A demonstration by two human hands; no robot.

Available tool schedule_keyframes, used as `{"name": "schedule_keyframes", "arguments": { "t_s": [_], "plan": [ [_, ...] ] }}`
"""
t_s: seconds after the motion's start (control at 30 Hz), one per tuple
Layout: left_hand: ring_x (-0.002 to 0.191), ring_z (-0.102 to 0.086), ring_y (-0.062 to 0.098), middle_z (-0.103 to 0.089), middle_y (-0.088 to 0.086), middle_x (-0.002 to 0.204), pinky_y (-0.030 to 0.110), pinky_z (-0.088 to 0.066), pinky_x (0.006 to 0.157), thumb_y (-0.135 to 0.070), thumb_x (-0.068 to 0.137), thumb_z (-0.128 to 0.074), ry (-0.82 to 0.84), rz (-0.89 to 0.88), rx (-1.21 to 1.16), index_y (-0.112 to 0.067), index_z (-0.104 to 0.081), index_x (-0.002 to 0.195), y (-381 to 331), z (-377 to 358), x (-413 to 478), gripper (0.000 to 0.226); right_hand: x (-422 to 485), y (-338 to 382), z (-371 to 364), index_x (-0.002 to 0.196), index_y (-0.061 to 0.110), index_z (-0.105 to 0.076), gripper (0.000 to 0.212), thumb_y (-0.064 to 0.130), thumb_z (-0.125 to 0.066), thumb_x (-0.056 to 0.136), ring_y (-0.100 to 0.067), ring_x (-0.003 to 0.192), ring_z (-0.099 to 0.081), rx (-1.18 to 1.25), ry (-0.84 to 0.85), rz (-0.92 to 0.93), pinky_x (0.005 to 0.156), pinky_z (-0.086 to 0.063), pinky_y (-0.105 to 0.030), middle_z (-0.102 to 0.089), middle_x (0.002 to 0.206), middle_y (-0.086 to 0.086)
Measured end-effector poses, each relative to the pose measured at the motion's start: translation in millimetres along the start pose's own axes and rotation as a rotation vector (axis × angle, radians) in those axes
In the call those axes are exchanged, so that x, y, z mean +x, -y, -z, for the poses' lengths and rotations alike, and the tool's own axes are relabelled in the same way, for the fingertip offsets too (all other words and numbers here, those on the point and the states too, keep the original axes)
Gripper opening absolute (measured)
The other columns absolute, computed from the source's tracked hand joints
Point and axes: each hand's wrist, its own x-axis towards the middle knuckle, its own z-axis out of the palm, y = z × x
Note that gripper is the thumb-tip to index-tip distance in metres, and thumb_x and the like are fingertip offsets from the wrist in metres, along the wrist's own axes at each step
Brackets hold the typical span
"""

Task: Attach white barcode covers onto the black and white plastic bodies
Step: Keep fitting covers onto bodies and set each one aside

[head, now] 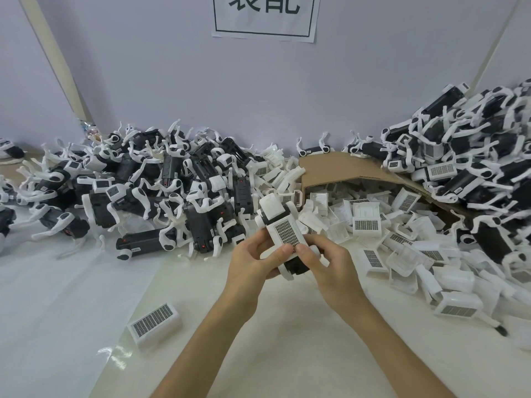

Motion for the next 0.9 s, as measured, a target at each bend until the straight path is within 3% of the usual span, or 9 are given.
{"name": "schedule_keyframes", "arguments": {
  "t_s": [0.13,0.2,0.33,0.43,0.5,0.57,0.67,0.77,0.9],
  "plan": [
    [0.102,-0.073,0.02,-0.075,0.0,0.114,0.027,-0.059,0.076,-0.019,0.085,-0.076,0.009,-0.07,0.004,-0.023,-0.071,0.117,-0.9,-4.9,-2.8,0.032,-1.0,-0.8,2.7,0.104,0.024,-0.072,0.038,0.052,-0.058,0.082,-0.021,0.092,-0.068,0.069,0.02,-0.006,0.088,-0.052,-0.059,-0.073,0.094,0.002],
    [0.098,-0.073,0.017,-0.076,-0.003,0.112,0.026,-0.058,0.077,-0.022,0.086,-0.074,-0.022,-0.146,0.075,-0.025,-0.071,0.117,-1.8,-7.4,-3.7,0.032,0.7,-0.5,3.5,0.105,0.024,-0.066,0.042,0.055,-0.061,0.078,-0.015,0.099,-0.065,0.073,-0.009,-0.002,0.098,-0.047,-0.054,-0.07,0.101,0.007],
    [0.088,-0.067,0.021,-0.073,-0.008,0.099,0.028,-0.057,0.069,-0.026,0.087,-0.07,-0.11,-0.339,0.371,-0.037,-0.067,0.116,0.5,-8.5,-4.5,0.031,6.2,-2.7,11.6,0.12,0.028,-0.052,0.059,0.056,-0.071,0.071,-0.007,0.114,-0.06,0.135,-0.066,-0.004,0.103,-0.047,-0.048,-0.059,0.122,0.017],
    [0.085,-0.054,0.01,-0.062,-0.02,0.085,0.027,-0.041,0.076,-0.031,0.088,-0.064,-0.146,-0.517,0.803,-0.043,-0.056,0.114,5.7,-5.8,-4.0,0.03,5.5,-6.4,14.7,0.139,0.03,-0.042,0.079,0.054,-0.075,0.071,-0.006,0.126,-0.053,0.009,-0.075,0.087,0.1,-0.048,-0.039,-0.047,0.141,0.022],
    [0.083,-0.046,0.006,-0.055,-0.031,0.085,0.027,-0.033,0.081,-0.03,0.086,-0.063,-0.153,-0.575,1.041,-0.037,-0.056,0.122,8.2,-2.7,-2.6,0.037,5.5,-9.6,13.5,0.146,0.03,-0.036,0.088,0.051,-0.079,0.072,-0.005,0.132,-0.047,-0.107,-0.083,0.157,0.1,-0.044,-0.032,-0.041,0.147,0.022],
    [0.083,-0.042,0.007,-0.05,-0.034,0.087,0.03,-0.032,0.085,-0.03,0.086,-0.067,-0.144,-0.549,1.13,-0.03,-0.056,0.129,10.7,2.1,0.3,0.045,6.5,-13.5,12.8,0.148,0.029,-0.036,0.089,0.041,-0.085,0.074,-0.005,0.136,-0.043,-0.2,-0.094,0.225,0.102,-0.042,-0.027,-0.041,0.149,0.018],
    [0.086,-0.04,0.006,-0.055,-0.032,0.095,0.027,-0.026,0.087,-0.03,0.083,-0.079,-0.144,-0.488,1.158,-0.029,-0.055,0.133,11.8,8.5,3.7,0.055,9.2,-18.8,14.4,0.139,0.024,-0.051,0.073,0.037,-0.084,0.075,0.001,0.138,-0.038,-0.363,-0.067,0.332,0.11,-0.033,-0.015,-0.046,0.148,0.013],
    [0.083,-0.045,0.008,-0.054,-0.033,0.084,0.031,-0.028,0.088,-0.032,0.078,-0.084,-0.127,-0.512,1.196,-0.031,-0.063,0.122,11.0,10.9,3.9,0.049,12.0,-22.1,17.4,0.125,0.023,-0.06,0.063,0.036,-0.089,0.07,0.002,0.133,-0.038,-0.439,-0.016,0.35,0.108,-0.026,-0.007,-0.049,0.143,0.014],
    [0.089,-0.06,0.014,-0.073,-0.02,0.103,0.043,-0.023,0.104,-0.041,0.076,-0.085,-0.085,-0.571,1.369,-0.036,-0.068,0.122,15.7,15.9,3.4,0.049,12.9,-27.7,19.3,0.111,0.027,-0.065,0.052,0.035,-0.091,0.067,0.004,0.112,-0.046,-0.453,0.094,0.284,0.09,-0.035,-0.009,-0.059,0.109,0.028]
  ]
}}
